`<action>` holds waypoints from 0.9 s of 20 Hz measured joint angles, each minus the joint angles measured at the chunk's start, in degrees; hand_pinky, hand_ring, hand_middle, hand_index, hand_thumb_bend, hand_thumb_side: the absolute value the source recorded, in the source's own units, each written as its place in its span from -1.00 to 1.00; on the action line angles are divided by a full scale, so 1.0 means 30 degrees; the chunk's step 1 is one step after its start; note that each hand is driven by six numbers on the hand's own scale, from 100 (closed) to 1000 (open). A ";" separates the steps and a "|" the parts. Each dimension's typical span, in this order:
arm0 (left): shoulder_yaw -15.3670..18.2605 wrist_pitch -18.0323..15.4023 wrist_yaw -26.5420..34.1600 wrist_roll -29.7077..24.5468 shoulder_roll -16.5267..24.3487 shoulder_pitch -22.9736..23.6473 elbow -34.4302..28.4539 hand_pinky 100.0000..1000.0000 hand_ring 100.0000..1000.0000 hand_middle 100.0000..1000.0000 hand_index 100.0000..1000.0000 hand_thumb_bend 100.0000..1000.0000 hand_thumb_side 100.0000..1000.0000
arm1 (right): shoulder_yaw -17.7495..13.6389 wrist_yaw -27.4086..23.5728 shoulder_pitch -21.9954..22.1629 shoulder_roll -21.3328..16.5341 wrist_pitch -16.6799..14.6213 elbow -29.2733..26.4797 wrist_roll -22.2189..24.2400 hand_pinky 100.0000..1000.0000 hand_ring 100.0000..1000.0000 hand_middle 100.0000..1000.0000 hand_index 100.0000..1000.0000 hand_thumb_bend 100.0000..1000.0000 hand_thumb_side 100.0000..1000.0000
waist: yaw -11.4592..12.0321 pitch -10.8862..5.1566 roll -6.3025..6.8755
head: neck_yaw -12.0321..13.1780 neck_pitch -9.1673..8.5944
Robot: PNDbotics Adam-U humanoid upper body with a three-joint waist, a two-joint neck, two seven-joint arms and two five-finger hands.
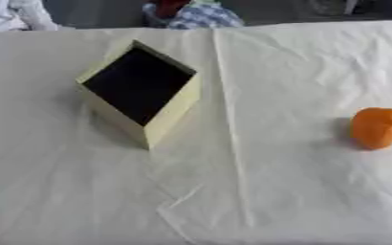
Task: Pick up objects on the table and place them in the box.
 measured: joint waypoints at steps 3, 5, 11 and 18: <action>-0.0006 0.0008 -0.0081 -0.0015 0.0000 0.0003 0.0000 0.37 0.43 0.48 0.40 -1.00 0.58 | 0.0115 -0.0010 0.0001 -0.0189 -0.0194 0.0000 0.0197 0.60 0.67 0.55 0.75 -0.62 -0.23 | 0.0000 0.0000 -0.0002 | -0.0048 0.0000; -0.0009 0.0011 -0.0087 -0.0022 0.0001 0.0004 0.0000 0.37 0.43 0.48 0.40 -1.00 0.58 | 0.0196 -0.0046 -0.0001 -0.0345 -0.0200 0.0000 0.0203 0.58 0.66 0.54 0.75 -0.60 -0.33 | 0.0000 -0.0001 -0.0004 | -0.0090 0.0000; -0.0117 0.0063 -0.0088 -0.0084 0.0016 0.0005 0.0000 0.36 0.43 0.48 0.40 -1.00 0.58 | 0.0494 -0.0770 -0.0281 -0.1175 0.0156 -0.0001 0.0018 0.56 0.66 0.53 0.75 -0.60 -0.42 | -0.0053 -0.0102 -0.0023 | -0.0201 0.0000; -0.0238 0.0126 -0.0087 -0.0304 0.0145 0.0006 0.0000 0.36 0.43 0.48 0.40 -1.00 0.57 | 0.1125 -0.2147 -0.1780 -0.2778 0.1414 -0.0005 0.0110 0.56 0.67 0.54 0.75 -0.53 -0.54 | 0.0052 -0.0165 -0.0050 | -0.0466 0.0000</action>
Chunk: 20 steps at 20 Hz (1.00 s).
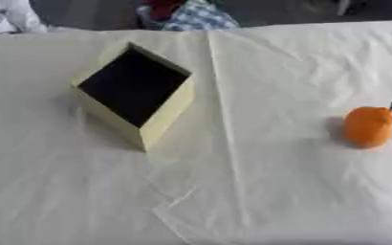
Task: Pick up objects on the table and place them in the box.
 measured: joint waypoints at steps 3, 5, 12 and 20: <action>-0.0009 0.0033 0.0004 -0.0060 0.0001 0.0000 0.0000 0.36 0.43 0.48 0.40 -1.00 0.57 | 0.0175 -0.0606 -0.0324 -0.0457 0.0566 0.0000 0.0350 0.57 0.68 0.56 0.76 -0.49 -0.52 | 0.0009 0.0000 -0.0003 | -0.0088 0.0000; -0.0042 0.0037 0.0006 -0.0103 0.0001 0.0000 0.0000 0.36 0.43 0.48 0.40 -1.00 0.57 | 0.0289 -0.0830 -0.0449 -0.0729 0.0890 -0.0001 0.0644 0.58 0.69 0.56 0.76 -0.45 -0.52 | 0.0023 0.0000 -0.0006 | -0.0145 0.0000; -0.0117 0.0059 0.0028 -0.0216 0.0001 0.0000 0.0000 0.36 0.43 0.47 0.39 -1.00 0.57 | 0.0668 -0.1261 -0.1287 -0.1434 0.2069 -0.0003 0.1839 0.59 0.71 0.58 0.78 -0.34 -0.50 | 0.0122 0.0000 -0.0005 | -0.0327 -0.0046; -0.0179 0.0124 0.0032 -0.0310 0.0001 -0.0001 0.0000 0.36 0.43 0.47 0.39 -1.00 0.58 | 0.1049 -0.2217 -0.2215 -0.1920 0.3498 -0.0006 0.3129 0.56 0.69 0.56 0.78 -0.40 -0.46 | 0.0171 0.0069 0.0050 | -0.0913 -0.0146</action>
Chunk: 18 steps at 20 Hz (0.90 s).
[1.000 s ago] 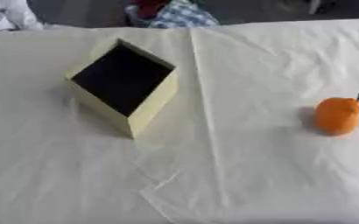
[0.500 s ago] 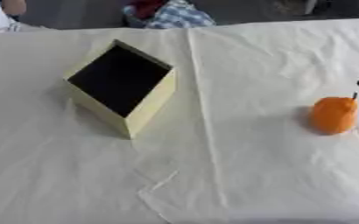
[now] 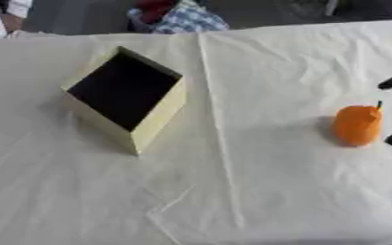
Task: Pick up objects on the table and place them in the box.
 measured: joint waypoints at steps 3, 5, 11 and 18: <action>-0.0054 0.0013 0.0002 -0.0076 -0.0001 0.0000 0.0000 0.36 0.43 0.46 0.39 -1.00 0.58 | 0.0162 -0.0614 -0.0435 -0.0172 0.0503 -0.0001 0.0475 0.56 0.69 0.56 0.78 -0.44 -0.41 | 0.0074 0.0049 0.0004 | -0.0152 -0.0017; -0.0057 0.0034 0.0004 -0.0114 -0.0002 -0.0001 0.0000 0.36 0.43 0.46 0.39 -1.00 0.58 | 0.0292 -0.0935 -0.0699 -0.0202 0.0706 -0.0001 0.0834 0.56 0.69 0.57 0.79 -0.42 -0.42 | 0.0078 0.0065 0.0006 | -0.0219 -0.0022; -0.0113 0.0057 0.0006 -0.0199 -0.0007 -0.0002 0.0000 0.36 0.42 0.46 0.39 -1.00 0.58 | 0.0704 -0.1146 -0.1262 -0.0302 0.1342 -0.0002 0.1757 0.56 0.70 0.58 0.79 -0.44 -0.39 | 0.0201 0.0159 0.0030 | -0.0269 -0.0028; -0.0170 0.0116 0.0007 -0.0270 -0.0026 -0.0020 0.0000 0.36 0.43 0.46 0.39 -1.00 0.58 | 0.1201 -0.1380 -0.1788 -0.0300 0.2080 0.0185 0.2642 0.56 0.70 0.58 0.78 -0.45 -0.38 | 0.0327 0.0299 0.0134 | 0.0001 -0.0175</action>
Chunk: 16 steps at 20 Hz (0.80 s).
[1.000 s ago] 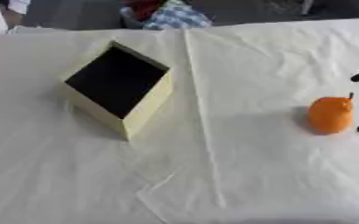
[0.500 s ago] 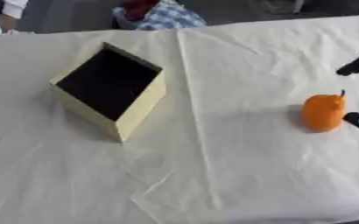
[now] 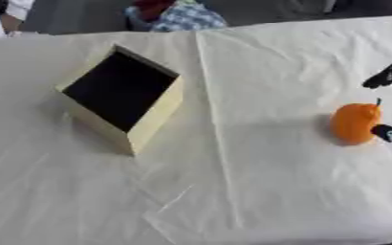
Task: Pick up objects on the table and place them in the box.
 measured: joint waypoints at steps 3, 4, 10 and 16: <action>-0.0002 0.0017 -0.0010 -0.0024 -0.0082 -0.0004 0.0000 0.35 0.43 0.46 0.38 -1.00 0.59 | 0.0204 0.0000 -0.0173 0.0006 0.0152 0.0628 0.0297 0.56 0.70 0.58 0.78 -0.44 -0.38 | 0.0050 0.0094 0.0029 | 0.0110 -0.0022; -0.0002 0.0028 -0.0017 -0.0035 -0.0132 -0.0005 0.0000 0.35 0.43 0.46 0.39 -1.00 0.59 | 0.0275 0.0001 -0.0277 0.0016 0.0198 0.0891 0.0370 0.56 0.70 0.58 0.78 -0.44 -0.38 | 0.0070 0.0118 0.0052 | 0.0125 -0.0032; -0.0057 0.0005 -0.0032 -0.0114 -0.0161 -0.0025 0.0000 0.35 0.43 0.46 0.38 -1.00 0.59 | 0.0630 0.0082 -0.0962 0.0242 0.0278 0.2400 0.0667 0.56 0.70 0.59 0.79 -0.42 -0.38 | 0.0192 0.0232 0.0128 | 0.0157 -0.0178; -0.0121 0.0043 -0.0033 -0.0208 -0.0233 -0.0055 0.0000 0.35 0.43 0.46 0.38 -1.00 0.59 | 0.1075 0.0184 -0.1492 0.0553 0.0086 0.3532 0.1020 0.55 0.70 0.58 0.78 -0.46 -0.36 | 0.0303 0.0347 0.0181 | 0.0129 -0.0260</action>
